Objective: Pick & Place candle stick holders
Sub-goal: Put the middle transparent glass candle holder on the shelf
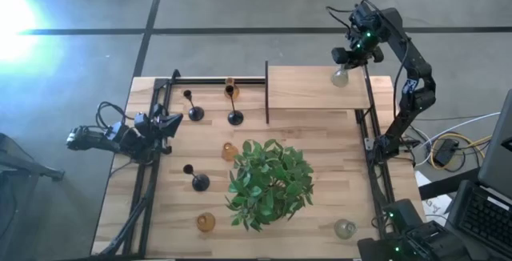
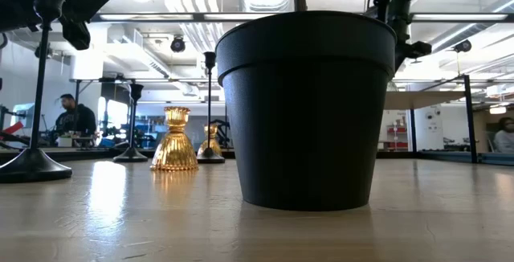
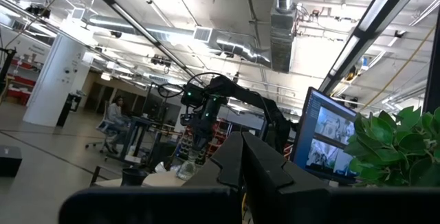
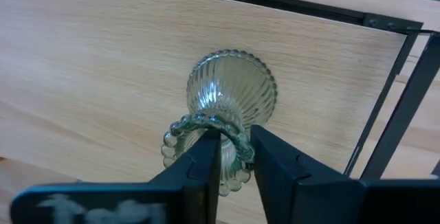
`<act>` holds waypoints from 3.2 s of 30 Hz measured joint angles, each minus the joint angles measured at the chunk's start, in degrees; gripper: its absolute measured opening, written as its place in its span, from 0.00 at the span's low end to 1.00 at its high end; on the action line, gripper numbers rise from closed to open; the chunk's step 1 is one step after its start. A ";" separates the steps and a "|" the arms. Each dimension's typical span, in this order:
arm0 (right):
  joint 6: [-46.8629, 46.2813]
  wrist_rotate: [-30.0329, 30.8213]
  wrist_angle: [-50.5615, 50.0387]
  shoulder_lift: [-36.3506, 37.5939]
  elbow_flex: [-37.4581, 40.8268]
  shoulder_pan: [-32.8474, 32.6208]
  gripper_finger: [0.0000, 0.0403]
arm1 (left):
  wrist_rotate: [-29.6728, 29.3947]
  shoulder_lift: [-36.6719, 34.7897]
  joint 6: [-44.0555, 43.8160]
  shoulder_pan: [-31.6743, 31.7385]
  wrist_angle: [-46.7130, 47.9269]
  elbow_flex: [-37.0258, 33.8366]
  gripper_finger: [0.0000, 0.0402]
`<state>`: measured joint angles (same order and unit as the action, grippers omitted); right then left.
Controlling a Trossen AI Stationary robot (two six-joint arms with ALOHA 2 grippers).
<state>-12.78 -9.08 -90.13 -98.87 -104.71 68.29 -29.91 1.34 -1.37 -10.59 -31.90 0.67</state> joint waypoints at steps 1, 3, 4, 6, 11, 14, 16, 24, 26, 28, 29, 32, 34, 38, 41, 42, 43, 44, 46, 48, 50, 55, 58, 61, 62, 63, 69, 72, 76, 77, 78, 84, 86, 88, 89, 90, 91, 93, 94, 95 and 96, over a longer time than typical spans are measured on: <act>0.00 0.00 0.03 0.00 0.02 -0.02 0.20 | 0.02 0.00 0.00 0.00 0.00 0.00 0.03; -0.02 -0.02 0.04 0.00 0.04 -0.02 0.22 | 0.02 0.00 0.00 -0.02 0.02 -0.02 0.03; -0.04 -0.02 0.07 0.00 0.04 -0.02 0.23 | 0.02 0.00 0.00 0.00 0.02 0.00 0.03; -0.07 -0.04 0.07 0.00 0.04 -0.02 0.24 | 0.02 -0.01 0.00 0.00 0.02 0.00 0.03; -0.09 -0.11 0.07 0.00 0.04 -0.02 0.26 | 0.02 0.00 -0.08 0.00 0.03 0.00 0.03; -0.03 -0.15 0.11 0.15 0.04 -0.02 0.25 | 0.02 -0.01 -0.29 -0.01 0.02 0.00 0.03; 0.07 -0.15 0.02 0.15 -0.32 -0.02 0.25 | 0.02 0.00 -0.31 -0.02 0.02 0.00 0.03; -1.04 0.24 0.09 1.05 -4.94 0.04 0.26 | 0.02 0.00 -0.35 0.00 0.09 -0.02 0.03; -1.68 0.24 0.07 1.31 -6.40 0.04 0.26 | 0.02 0.00 -0.35 0.00 0.37 -0.02 0.03; -2.41 0.21 0.14 1.63 -7.96 0.03 0.26 | 0.02 -0.01 -0.37 0.00 0.39 0.00 0.03; -2.68 0.20 0.09 1.86 -8.75 0.02 0.25 | 0.02 -0.02 -0.37 0.00 0.41 0.00 0.03; -3.34 -1.71 0.12 3.01 -11.32 0.01 0.24 | 0.02 -0.01 -0.37 0.00 0.42 0.00 0.03; -3.00 -4.70 0.15 3.99 -12.83 -0.50 0.24 | 0.02 -0.01 -0.37 -0.01 0.44 0.00 0.03; 0.68 -5.83 0.21 6.22 -13.49 -5.00 0.21 | -0.11 0.00 0.25 -0.02 0.63 0.00 0.03; 1.56 -5.26 0.34 8.39 -11.04 -10.71 0.17 | -0.73 -0.02 0.63 -0.02 0.68 0.00 0.03; 2.13 -3.49 0.97 9.10 -9.94 -12.90 0.16 | -1.04 -0.01 0.64 0.00 0.68 0.00 0.03; 2.27 -0.78 1.80 9.90 -8.60 -15.35 0.15 | -1.24 0.00 0.76 0.00 0.67 0.00 0.03; 2.27 2.38 2.67 10.76 -7.00 -18.01 0.14 | -1.32 0.00 1.01 -0.02 0.67 0.00 0.03; 2.22 8.52 6.20 12.89 -2.79 -23.08 0.11 | -1.36 -0.01 1.09 -0.01 0.66 0.00 0.03; 0.82 12.39 13.02 15.80 3.24 -27.60 0.09 | -1.39 -0.02 1.03 -0.02 0.66 -0.01 0.03; -0.66 13.06 22.40 19.02 10.31 -31.12 0.07 | -1.55 -0.02 1.01 -0.01 0.66 0.00 0.03; -5.85 20.21 44.54 26.99 29.34 -35.44 0.04 | -1.60 -0.02 1.29 -0.02 0.64 0.00 0.03; -8.78 27.86 52.44 31.41 39.97 -37.04 0.03 | -2.32 0.00 1.29 -0.01 0.63 0.00 0.03; -9.89 30.59 62.75 35.96 49.76 -38.55 0.02 | -2.77 -0.01 1.64 0.00 0.63 -0.01 0.03; -10.42 30.67 66.22 37.30 52.66 -38.91 0.02 | -3.12 -0.02 1.74 0.00 0.62 0.00 0.03; -11.01 30.93 69.51 38.43 55.27 -39.13 0.02 | -3.64 -0.02 1.75 0.00 0.62 0.00 0.03; -10.13 36.06 86.27 41.93 67.97 -40.16 0.02 | -6.67 -0.01 1.75 0.00 0.61 -0.01 0.03; -7.19 36.37 95.13 41.71 71.96 -40.21 0.02 | -6.67 -0.01 1.46 0.00 0.61 -0.01 0.03; -7.01 39.17 99.47 40.39 74.32 -40.17 0.02 | -6.67 0.00 1.28 0.00 0.59 -0.02 0.03; -6.87 39.39 100.37 40.01 74.58 -40.15 0.02 | -6.67 0.00 1.20 0.00 0.59 0.00 0.03; -6.34 39.41 101.79 39.58 74.89 -40.15 0.02 | -6.67 0.00 1.11 0.00 0.59 -0.02 0.03; -5.72 38.64 108.67 38.08 76.70 -39.74 0.02 | -6.76 -0.02 0.90 0.00 0.61 -0.02 0.03; -6.21 38.63 109.11 37.99 76.74 -39.76 0.02 | -6.78 -0.02 0.90 0.00 0.66 0.00 0.03; -5.89 38.93 109.07 37.99 76.45 -39.82 0.02 | -6.85 -0.02 0.90 0.00 0.90 0.00 0.03; -5.28 39.13 109.11 37.99 76.12 -39.85 0.02 | -7.05 -0.02 1.12 0.00 0.95 -0.01 0.03; -4.64 39.56 109.17 38.01 75.86 -39.91 0.02 | -7.37 -0.02 1.35 0.00 1.02 -0.02 0.03; -3.90 40.31 109.17 37.99 75.57 -39.91 0.02 | -7.78 -0.02 1.73 0.00 1.23 0.00 0.03; -2.24 41.07 109.18 37.97 75.05 -39.91 0.02 | -8.21 0.00 2.81 0.00 1.57 0.00 0.03; -1.54 41.39 109.18 37.97 74.90 -39.91 0.02 | -8.27 -0.01 3.22 0.00 1.55 0.00 0.03; -0.66 41.85 109.18 37.97 74.80 -39.93 0.02 | -8.50 -0.02 3.41 0.00 1.52 -0.01 0.03; 0.04 42.08 109.15 37.97 74.76 -39.93 0.02 | -8.72 -0.02 3.63 0.00 1.54 0.00 0.03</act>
<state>-12.74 33.00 19.03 -60.90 -29.94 28.36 -38.63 1.33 2.26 -10.59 -30.36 0.67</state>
